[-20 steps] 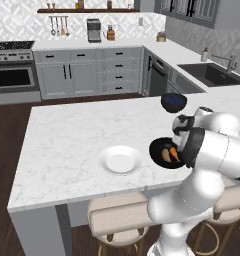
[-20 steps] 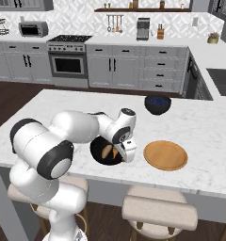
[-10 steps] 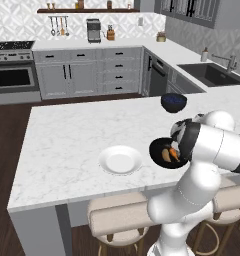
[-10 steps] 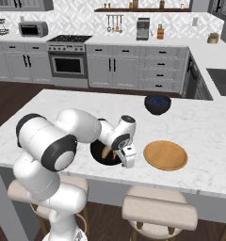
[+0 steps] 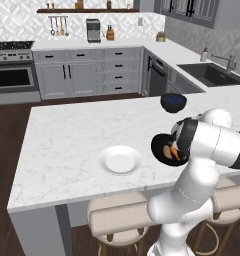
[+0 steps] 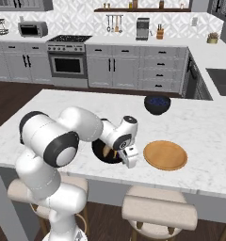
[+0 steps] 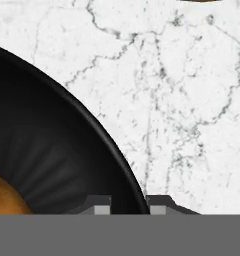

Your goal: Pick the chicken drumstick and sweet potato from their plates and place them in the bowl. Then put the bowl in the fridge.

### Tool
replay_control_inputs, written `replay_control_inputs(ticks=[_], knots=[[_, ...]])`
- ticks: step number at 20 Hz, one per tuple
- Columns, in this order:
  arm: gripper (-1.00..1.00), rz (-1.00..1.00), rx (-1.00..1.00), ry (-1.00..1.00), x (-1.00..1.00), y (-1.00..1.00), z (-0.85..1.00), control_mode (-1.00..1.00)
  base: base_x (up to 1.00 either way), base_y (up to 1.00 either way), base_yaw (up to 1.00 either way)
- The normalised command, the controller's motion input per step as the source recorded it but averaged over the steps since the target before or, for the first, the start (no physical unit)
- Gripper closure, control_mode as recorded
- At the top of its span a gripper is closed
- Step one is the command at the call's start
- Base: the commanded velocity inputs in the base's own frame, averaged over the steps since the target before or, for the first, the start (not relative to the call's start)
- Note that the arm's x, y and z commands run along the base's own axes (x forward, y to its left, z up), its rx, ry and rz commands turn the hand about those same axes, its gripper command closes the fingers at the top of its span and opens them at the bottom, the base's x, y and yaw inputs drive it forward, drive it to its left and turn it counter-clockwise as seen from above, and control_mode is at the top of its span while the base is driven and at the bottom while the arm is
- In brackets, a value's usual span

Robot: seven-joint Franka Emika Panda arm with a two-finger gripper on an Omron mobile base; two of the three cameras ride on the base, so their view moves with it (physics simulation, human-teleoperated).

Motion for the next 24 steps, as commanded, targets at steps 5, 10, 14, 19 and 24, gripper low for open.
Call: replay_control_inputs(ticks=[5, 10, 14, 19, 24], knots=[[1.0, -0.1, -0.07, -0.07, -0.28, 0.59, 0.75, -1.0, 0.0, 0.0, 0.0], [1.0, -0.07, -0.05, 0.02, -0.58, 0.27, 1.0, -1.0, 0.0, 0.0, 0.0], [1.0, -0.37, -0.03, 0.09, -0.45, 0.2, 0.74, -1.0, 0.0, 0.0, 0.0], [1.0, -0.55, 0.02, 0.08, -0.47, 0.34, 0.67, -1.0, 0.0, 0.0, 0.0], [1.0, -0.37, 0.02, 0.01, -0.47, 0.29, 0.79, -1.0, 0.0, 0.0, 0.0]])
